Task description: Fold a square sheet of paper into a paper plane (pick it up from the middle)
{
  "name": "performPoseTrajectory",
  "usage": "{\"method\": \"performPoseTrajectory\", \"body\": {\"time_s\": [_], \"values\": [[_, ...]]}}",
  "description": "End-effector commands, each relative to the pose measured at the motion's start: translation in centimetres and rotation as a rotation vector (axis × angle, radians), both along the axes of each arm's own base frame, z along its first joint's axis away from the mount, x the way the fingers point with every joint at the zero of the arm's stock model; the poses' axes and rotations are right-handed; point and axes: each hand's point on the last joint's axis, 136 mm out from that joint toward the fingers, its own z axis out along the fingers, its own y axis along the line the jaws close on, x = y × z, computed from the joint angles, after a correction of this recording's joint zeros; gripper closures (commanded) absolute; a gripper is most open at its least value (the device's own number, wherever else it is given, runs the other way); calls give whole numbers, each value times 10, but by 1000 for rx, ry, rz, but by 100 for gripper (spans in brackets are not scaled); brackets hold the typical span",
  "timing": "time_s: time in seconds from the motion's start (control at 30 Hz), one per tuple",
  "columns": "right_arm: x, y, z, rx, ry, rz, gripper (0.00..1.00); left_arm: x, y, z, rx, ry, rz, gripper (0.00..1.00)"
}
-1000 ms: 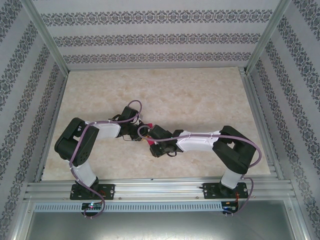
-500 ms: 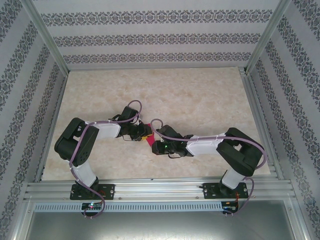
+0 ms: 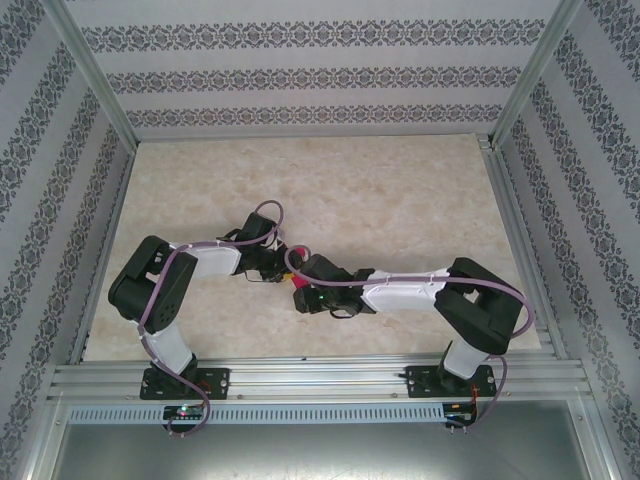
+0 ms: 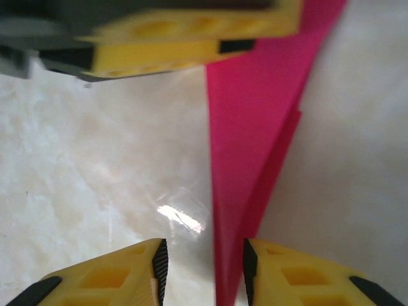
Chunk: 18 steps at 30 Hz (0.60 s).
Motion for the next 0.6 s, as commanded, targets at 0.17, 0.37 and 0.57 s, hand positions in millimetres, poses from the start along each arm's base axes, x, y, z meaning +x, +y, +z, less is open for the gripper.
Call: {"method": "performPoseTrajectory", "body": {"time_s": [0.17,0.37,0.57], "values": [[3,-15,-16,-282,-88,75,57,-13,10,-11,68,63,18,68],[0,-13,-24,-320,-93,95,60,-15,11,-12,73,66,14,68],[-3,-24,-31,-363,-97,124,73,-14,11,-11,71,69,17,68]]}}
